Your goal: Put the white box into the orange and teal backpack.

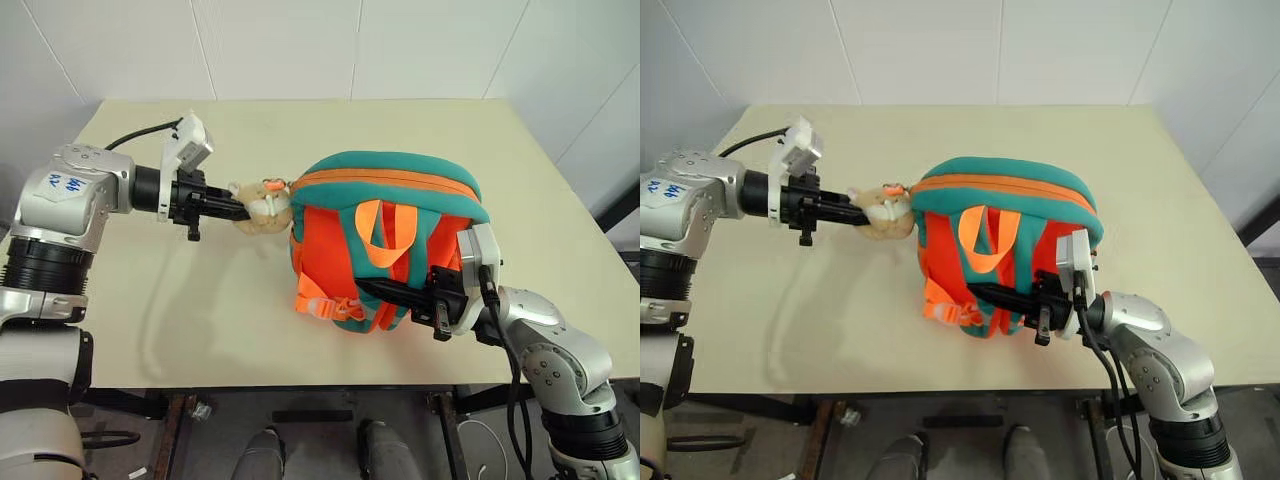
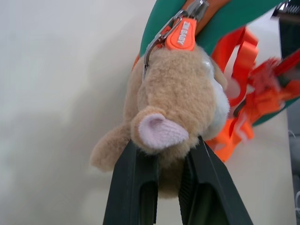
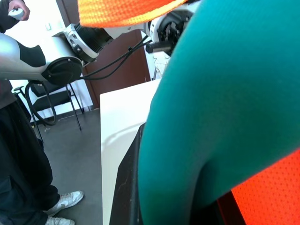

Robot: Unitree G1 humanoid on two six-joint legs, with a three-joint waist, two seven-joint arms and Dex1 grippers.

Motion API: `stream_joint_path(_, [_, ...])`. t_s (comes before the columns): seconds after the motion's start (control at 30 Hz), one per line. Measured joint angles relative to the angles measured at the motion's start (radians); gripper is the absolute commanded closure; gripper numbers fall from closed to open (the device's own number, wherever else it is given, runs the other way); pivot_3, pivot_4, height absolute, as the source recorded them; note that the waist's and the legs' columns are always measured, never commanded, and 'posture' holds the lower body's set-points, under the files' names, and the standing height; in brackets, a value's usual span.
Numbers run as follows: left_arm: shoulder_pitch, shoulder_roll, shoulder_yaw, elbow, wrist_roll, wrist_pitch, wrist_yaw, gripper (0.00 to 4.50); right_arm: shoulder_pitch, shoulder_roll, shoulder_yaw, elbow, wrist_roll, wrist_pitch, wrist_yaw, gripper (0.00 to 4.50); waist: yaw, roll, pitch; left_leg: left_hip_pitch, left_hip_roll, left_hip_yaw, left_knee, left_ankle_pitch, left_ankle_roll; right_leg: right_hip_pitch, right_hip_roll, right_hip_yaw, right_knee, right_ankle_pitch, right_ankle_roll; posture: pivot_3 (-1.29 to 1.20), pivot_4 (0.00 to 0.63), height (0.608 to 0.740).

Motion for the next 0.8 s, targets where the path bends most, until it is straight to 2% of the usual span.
stream_joint_path(0.13, [-0.011, -0.018, -0.078, 0.104, 0.099, -0.086, -0.031, 4.28, -0.001, 0.0, 0.0, 0.0, 0.0, 0.0, -0.002, 4.5, 0.001, 0.0, 0.0, 0.0, 0.0, 0.0, 0.0, 0.0, 0.0, 0.0, 0.0, 0.0, 0.0, 0.0, 0.0, 0.0, 0.15, 0.74])
stream_joint_path(0.4, [-0.019, -0.144, -0.192, 0.246, 0.265, -0.248, -0.044, 4.3, -0.01, -0.005, 0.0, 0.008, -0.007, -0.001, -0.002, 4.5, 0.001, 0.0, 0.0, 0.0, 0.0, 0.0, 0.0, 0.0, 0.0, 0.0, 0.0, 0.0, 0.0, 0.0, 0.0, 0.0, 0.15, 0.74])
stream_joint_path(0.53, [-0.012, -0.185, -0.178, 0.295, 0.292, -0.32, -0.044, 4.3, -0.011, -0.018, -0.001, 0.01, -0.015, -0.001, -0.003, 4.5, 0.003, 0.001, -0.001, 0.001, 0.0, 0.0, 0.0, 0.0, 0.0, 0.001, 0.0, 0.0, 0.0, 0.0, 0.0, 0.0, 0.15, 0.74])
stream_joint_path(0.7, [0.041, -0.259, -0.052, 0.342, 0.246, -0.393, -0.038, 4.31, -0.022, -0.076, -0.015, 0.009, -0.056, 0.023, -0.067, 4.5, 0.017, 0.001, -0.001, -0.001, 0.0, 0.0, 0.004, 0.0, 0.001, 0.002, -0.001, -0.001, -0.002, 0.001, -0.001, 0.0, 0.15, 0.74])
stream_joint_path(0.77, [0.064, -0.273, -0.009, 0.333, 0.22, -0.399, -0.041, 4.31, -0.024, -0.145, -0.034, 0.006, -0.065, 0.057, -0.084, 3.83, 0.027, 0.001, -0.001, -0.002, -0.001, 0.0, 0.004, 0.0, 0.001, 0.002, -0.001, 0.0, -0.003, 0.001, -0.001, 0.0, 0.15, 0.74])
stream_joint_path(0.8, [0.086, -0.273, 0.024, 0.316, 0.206, -0.413, -0.036, 3.96, -0.022, -0.197, -0.042, 0.0, -0.069, 0.076, -0.079, 3.56, 0.028, 0.001, -0.001, -0.002, -0.001, 0.0, 0.004, -0.001, 0.001, 0.002, -0.001, 0.0, -0.004, 0.001, -0.001, 0.0, 0.15, 0.74])
